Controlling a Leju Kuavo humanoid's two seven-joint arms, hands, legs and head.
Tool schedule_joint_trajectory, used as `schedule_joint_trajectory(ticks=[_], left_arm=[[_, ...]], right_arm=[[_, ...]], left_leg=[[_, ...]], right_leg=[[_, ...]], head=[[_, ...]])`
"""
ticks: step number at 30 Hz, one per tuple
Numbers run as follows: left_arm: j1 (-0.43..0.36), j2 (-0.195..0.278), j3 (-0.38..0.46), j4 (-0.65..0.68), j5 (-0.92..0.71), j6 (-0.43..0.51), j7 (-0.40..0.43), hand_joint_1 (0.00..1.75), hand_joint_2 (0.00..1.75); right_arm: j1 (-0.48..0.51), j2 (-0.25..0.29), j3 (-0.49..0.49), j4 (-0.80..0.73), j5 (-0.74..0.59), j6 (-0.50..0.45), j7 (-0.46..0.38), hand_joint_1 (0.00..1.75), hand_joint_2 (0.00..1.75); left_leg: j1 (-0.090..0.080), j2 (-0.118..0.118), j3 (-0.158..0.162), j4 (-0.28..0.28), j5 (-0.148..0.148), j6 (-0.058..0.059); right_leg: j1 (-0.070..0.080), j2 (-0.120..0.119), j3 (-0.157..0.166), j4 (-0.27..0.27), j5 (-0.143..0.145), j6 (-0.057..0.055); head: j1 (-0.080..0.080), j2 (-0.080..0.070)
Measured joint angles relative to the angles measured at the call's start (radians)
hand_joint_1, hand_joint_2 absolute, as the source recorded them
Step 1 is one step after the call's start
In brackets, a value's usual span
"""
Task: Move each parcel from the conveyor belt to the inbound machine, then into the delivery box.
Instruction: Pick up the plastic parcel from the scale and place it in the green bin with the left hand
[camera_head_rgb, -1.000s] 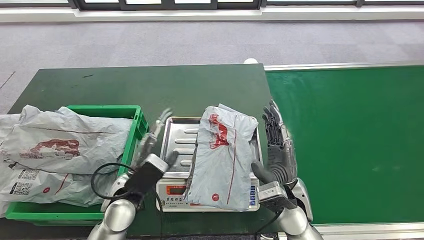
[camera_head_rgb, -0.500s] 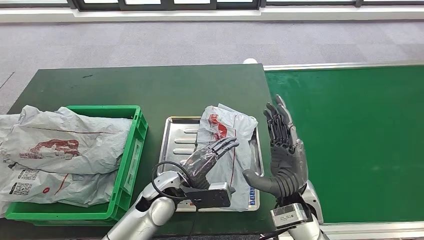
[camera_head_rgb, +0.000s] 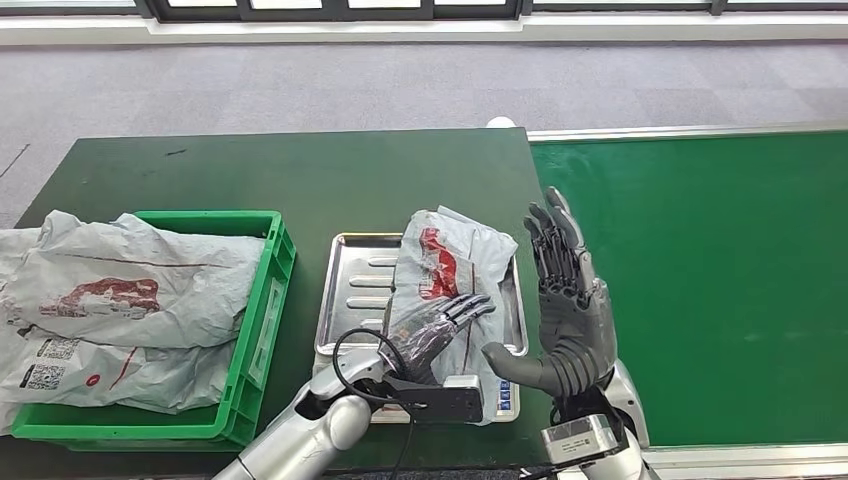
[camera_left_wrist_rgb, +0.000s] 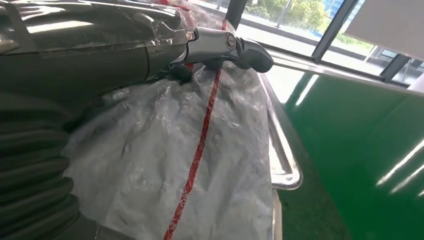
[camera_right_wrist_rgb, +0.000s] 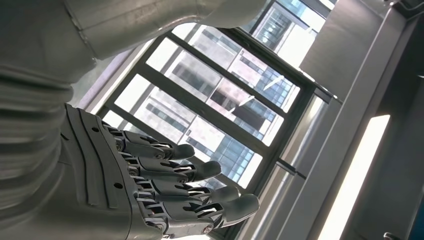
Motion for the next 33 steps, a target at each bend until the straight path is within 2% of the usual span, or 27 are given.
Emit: schedule_joint_trajectory(ticks=[11, 22, 26, 33], left_arm=[[-0.025, -0.018, -0.035, 0.107, -0.047, 0.021, 0.001, 0.00, 1.75], [-0.034, -0.023, -0.038, 0.139, -0.051, 0.021, 0.001, 0.01, 1.75], [-0.036, -0.024, -0.039, 0.144, -0.059, 0.024, 0.000, 1.72, 1.75], [-0.032, -0.022, -0.039, 0.114, -0.105, 0.126, 0.013, 1.75, 1.75]], right_arm=[[-0.008, 0.011, 0.000, 0.000, 0.005, 0.023, 0.000, 0.00, 1.75], [-0.015, 0.012, 0.000, 0.000, 0.006, 0.028, 0.000, 0.00, 1.75], [-0.016, 0.012, 0.000, 0.000, 0.007, 0.028, 0.000, 0.00, 1.75], [-0.015, 0.012, 0.000, 0.000, 0.010, 0.025, 0.003, 0.00, 1.75]], left_leg=[[0.000, 0.000, 0.000, 0.000, 0.000, 0.000], [0.000, 0.000, 0.000, 0.000, 0.000, 0.000], [0.000, 0.000, 0.001, 0.000, 0.000, 0.000], [0.000, 0.000, 0.001, 0.000, 0.000, 0.000]], right_leg=[[0.000, 0.000, 0.000, 0.000, 0.000, 0.000], [0.000, 0.000, 0.001, 0.000, 0.000, 0.000], [0.000, 0.000, 0.001, 0.000, 0.000, 0.000], [0.000, 0.000, 0.001, 0.000, 0.000, 0.000]], head=[[0.000, 0.000], [0.000, 0.000], [0.000, 0.000], [0.000, 0.000]])
